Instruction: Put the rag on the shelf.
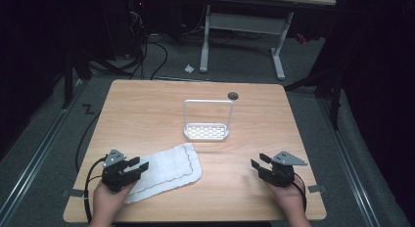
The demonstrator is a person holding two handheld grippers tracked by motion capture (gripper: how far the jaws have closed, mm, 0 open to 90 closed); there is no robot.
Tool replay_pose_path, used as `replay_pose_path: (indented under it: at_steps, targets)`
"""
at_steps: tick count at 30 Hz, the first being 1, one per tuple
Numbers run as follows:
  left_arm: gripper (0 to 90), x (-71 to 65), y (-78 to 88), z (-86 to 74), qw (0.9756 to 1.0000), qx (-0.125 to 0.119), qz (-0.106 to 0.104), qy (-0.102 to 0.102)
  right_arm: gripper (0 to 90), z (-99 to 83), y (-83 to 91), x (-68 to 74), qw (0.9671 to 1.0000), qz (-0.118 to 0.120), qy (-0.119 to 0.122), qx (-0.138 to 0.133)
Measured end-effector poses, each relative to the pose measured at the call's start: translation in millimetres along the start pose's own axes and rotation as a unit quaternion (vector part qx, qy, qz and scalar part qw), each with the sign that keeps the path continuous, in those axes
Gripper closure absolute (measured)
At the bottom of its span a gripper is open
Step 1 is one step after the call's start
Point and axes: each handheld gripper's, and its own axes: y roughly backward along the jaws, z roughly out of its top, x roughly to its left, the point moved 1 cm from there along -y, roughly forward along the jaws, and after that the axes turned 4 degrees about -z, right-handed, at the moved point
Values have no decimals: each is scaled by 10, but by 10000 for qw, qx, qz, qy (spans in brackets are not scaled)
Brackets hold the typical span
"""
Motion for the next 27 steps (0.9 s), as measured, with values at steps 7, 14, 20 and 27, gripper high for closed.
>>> replay_pose_path:
  at_steps: [7,14,20,27]
  targets:
    - [503,114,10,-13,9998,-42,47,172,550,-22,-120,100,9991,197,268,262]
    - [504,239,126,-5,9994,-184,197,205,548,-1,-135,190,9992,266,182,245]
    - [543,406,218,-9,9987,-239,256,370,548,46,-200,439,9972,448,518,301]
    - [629,484,203,-14,9986,-110,390,336,550,108,-282,772,9932,778,794,338]
